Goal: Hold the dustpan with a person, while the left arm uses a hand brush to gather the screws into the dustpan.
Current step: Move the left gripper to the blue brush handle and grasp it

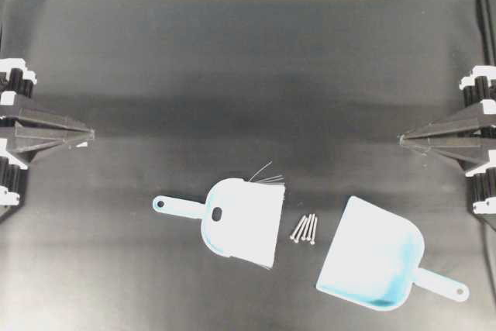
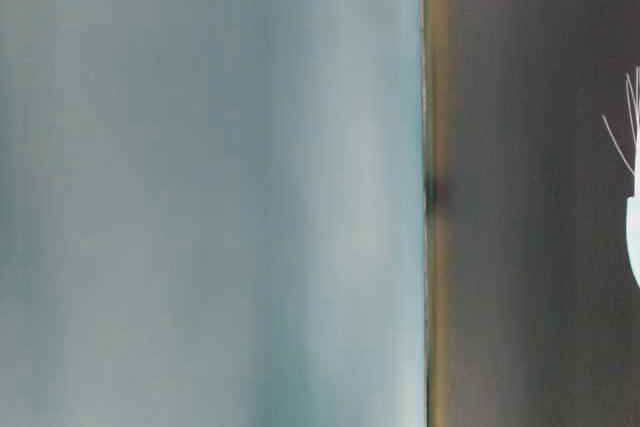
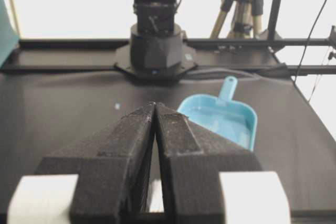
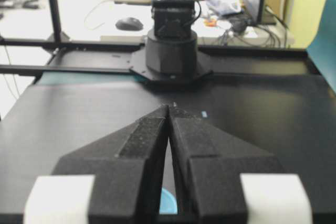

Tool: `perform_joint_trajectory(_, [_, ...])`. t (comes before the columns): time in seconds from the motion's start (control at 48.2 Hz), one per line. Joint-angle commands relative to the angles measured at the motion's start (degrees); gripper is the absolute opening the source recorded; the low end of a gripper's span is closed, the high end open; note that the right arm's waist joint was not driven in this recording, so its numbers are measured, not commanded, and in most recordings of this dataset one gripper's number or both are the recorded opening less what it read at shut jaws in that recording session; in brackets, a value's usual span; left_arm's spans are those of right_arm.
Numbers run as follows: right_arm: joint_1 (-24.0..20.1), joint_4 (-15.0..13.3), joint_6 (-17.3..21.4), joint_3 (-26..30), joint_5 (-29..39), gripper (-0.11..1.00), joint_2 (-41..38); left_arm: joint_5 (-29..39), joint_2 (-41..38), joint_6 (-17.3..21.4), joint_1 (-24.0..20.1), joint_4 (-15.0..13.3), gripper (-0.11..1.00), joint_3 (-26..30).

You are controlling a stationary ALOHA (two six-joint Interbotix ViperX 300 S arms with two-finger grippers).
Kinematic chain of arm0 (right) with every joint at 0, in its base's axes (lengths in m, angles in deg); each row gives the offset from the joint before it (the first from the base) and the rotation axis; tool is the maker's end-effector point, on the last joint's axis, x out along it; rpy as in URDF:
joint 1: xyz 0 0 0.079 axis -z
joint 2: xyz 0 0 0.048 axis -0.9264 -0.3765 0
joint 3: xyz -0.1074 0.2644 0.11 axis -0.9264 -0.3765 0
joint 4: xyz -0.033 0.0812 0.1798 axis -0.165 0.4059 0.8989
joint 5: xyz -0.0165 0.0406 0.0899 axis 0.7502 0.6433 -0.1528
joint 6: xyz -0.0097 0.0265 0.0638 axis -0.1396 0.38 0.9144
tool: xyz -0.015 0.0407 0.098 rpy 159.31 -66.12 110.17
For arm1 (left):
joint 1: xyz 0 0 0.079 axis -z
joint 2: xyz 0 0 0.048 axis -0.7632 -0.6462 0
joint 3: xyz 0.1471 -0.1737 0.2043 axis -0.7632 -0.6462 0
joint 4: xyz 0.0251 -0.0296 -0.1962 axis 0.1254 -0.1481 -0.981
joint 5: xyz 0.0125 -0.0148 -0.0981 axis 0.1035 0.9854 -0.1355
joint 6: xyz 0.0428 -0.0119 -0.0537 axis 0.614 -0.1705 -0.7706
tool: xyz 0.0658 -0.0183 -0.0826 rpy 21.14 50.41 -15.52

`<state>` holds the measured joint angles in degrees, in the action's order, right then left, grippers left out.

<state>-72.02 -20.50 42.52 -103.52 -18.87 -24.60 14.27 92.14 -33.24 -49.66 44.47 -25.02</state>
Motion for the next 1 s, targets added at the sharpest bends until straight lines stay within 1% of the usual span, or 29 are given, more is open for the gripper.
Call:
perform_joint_trajectory(0.0, [0.0, 0.0, 0.3, -0.1, -0.2, 0.04, 0.3, 0.7, -1.4, -1.4, 0.6, 2.5, 0.05, 0.3])
perform_joint_trajectory(0.042, [0.0, -0.1, 0.4, -1.0, 1.1, 0.05, 1.7, 1.2, -2.0, -1.8, 0.7, 2.5, 0.04, 0.2])
perform_joint_trajectory(0.083, [0.0, 0.0, 0.6, -1.5, 3.3, 0.02, 3.3, 1.7, -2.7, -2.4, 1.0, 2.5, 0.00, 0.1])
perform_joint_trajectory(0.125, [0.0, 0.0, 0.9, -1.8, 6.2, -0.01, 5.4, 1.9, -3.5, -2.9, 1.5, 2.5, 0.00, 0.1])
perform_joint_trajectory(0.208, [0.0, 0.0, 1.0, -2.1, 12.2, -0.01, 9.9, 2.1, -5.2, -3.2, 2.5, 2.5, 0.00, 0.0])
perform_joint_trajectory(0.332, [0.0, -0.1, 0.3, -2.3, 21.4, -0.01, 17.6, 2.1, -7.6, -3.3, 2.7, 2.5, 0.00, 0.0])
perform_joint_trajectory(0.457, [0.0, 0.0, 0.3, -3.8, 28.8, -0.01, 23.2, 2.0, -11.0, -3.4, 2.6, 2.5, 0.00, 0.3])
perform_joint_trajectory(0.602, [0.0, 0.0, 0.4, -6.2, 36.6, -0.01, 27.8, 0.6, -17.1, -3.4, 3.0, 2.5, 0.00, 0.9])
perform_joint_trajectory(0.706, [0.0, -0.1, 0.2, -6.5, 41.7, -0.01, 30.4, -2.8, -21.5, -3.1, 3.3, 2.5, 0.01, 1.0])
perform_joint_trajectory(0.747, [0.0, 0.0, 0.9, -6.3, 43.0, -0.01, 31.1, -4.8, -23.1, -2.8, 3.4, 2.5, 0.04, 0.8])
perform_joint_trajectory(0.809, [0.0, -0.1, 1.0, -6.2, 44.5, -0.01, 32.1, -8.3, -26.0, -2.6, 3.5, 2.5, 0.16, 0.4])
perform_joint_trajectory(0.872, [0.0, -0.1, 0.6, -6.1, 44.6, -0.01, 32.6, -10.6, -28.5, -2.5, 3.9, 2.5, 0.34, 0.0])
perform_joint_trajectory(0.975, [0.0, -0.1, 0.2, -6.4, 43.6, -0.01, 32.9, -13.7, -32.4, -2.5, 4.5, 2.5, 0.67, -0.6])
